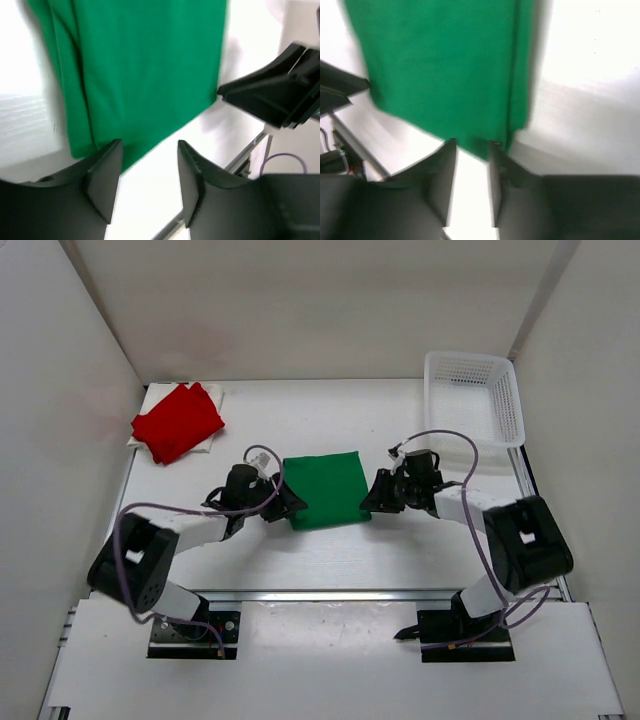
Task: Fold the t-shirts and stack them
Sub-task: Fold the long partially folded tshirt into a neat square, then put the neatly folded tshirt into the corner of the board with the left arm
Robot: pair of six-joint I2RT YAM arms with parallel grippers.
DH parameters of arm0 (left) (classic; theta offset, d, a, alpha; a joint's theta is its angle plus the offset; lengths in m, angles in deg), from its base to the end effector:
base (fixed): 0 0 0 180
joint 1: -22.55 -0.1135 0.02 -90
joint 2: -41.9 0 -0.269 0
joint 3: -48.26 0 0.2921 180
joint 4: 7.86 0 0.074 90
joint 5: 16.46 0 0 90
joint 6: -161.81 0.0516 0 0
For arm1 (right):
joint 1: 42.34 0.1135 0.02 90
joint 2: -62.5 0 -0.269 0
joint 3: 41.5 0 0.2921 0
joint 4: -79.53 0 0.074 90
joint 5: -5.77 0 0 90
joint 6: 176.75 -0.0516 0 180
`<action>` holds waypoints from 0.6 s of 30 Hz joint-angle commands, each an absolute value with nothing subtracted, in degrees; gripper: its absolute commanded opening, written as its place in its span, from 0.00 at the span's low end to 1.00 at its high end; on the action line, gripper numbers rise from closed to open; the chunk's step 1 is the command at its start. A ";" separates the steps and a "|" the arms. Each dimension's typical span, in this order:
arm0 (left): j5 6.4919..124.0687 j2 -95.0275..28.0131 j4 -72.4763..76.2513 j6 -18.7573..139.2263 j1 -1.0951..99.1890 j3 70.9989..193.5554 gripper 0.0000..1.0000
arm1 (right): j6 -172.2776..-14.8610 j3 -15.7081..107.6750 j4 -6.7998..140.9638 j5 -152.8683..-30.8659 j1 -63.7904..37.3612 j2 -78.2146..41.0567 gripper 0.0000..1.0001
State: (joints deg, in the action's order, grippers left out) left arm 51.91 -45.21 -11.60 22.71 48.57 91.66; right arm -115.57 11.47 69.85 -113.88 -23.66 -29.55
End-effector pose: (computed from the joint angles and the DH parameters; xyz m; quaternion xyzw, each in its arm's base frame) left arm 0.2712 -0.1535 0.1020 -0.1003 0.8880 -0.3880 0.2256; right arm 0.3089 0.1314 0.1088 -0.0098 0.9092 0.3563 0.2152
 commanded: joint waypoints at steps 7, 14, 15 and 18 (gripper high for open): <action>60.55 -38.59 -2.50 32.17 42.60 92.98 0.86 | -115.49 2.62 73.39 -115.60 -22.83 -10.29 0.46; 55.89 -55.89 -9.71 28.41 43.99 97.80 0.84 | -116.81 -3.45 75.23 -116.48 -21.86 -4.83 0.45; 55.01 -58.53 -12.07 26.74 45.04 98.94 0.77 | -116.90 -4.16 75.15 -116.83 -21.86 -4.13 0.45; 54.30 -66.00 -18.31 23.14 47.67 103.50 0.44 | -117.77 -4.25 76.46 -118.93 -23.18 -3.34 0.44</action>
